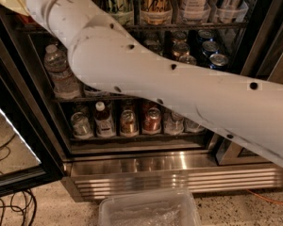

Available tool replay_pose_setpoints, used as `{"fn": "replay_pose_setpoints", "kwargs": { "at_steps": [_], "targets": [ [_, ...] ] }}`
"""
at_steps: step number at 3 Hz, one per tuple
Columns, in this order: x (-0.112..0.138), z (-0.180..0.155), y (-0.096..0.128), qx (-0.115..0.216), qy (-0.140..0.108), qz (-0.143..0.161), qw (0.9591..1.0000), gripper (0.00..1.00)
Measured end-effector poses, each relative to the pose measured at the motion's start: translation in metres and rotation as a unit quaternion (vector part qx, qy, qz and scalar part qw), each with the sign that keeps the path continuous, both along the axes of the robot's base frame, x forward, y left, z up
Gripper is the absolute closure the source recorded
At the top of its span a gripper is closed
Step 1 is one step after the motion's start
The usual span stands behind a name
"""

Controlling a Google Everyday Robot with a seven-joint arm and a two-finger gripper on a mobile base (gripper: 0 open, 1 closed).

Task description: Pick coke can from top shelf of fridge

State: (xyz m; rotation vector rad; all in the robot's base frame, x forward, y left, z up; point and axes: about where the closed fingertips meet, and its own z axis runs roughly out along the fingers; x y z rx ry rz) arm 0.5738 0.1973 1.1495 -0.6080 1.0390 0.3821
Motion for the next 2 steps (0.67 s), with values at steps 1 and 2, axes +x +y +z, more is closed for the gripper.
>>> {"fn": "replay_pose_setpoints", "kwargs": {
  "at_steps": [1, 2],
  "targets": [
    [0.004, -0.027, -0.017, 0.015, 0.061, 0.058, 0.9964, 1.0],
    [-0.002, -0.045, -0.025, 0.009, 0.084, 0.079, 0.9933, 1.0]
  ]
}}
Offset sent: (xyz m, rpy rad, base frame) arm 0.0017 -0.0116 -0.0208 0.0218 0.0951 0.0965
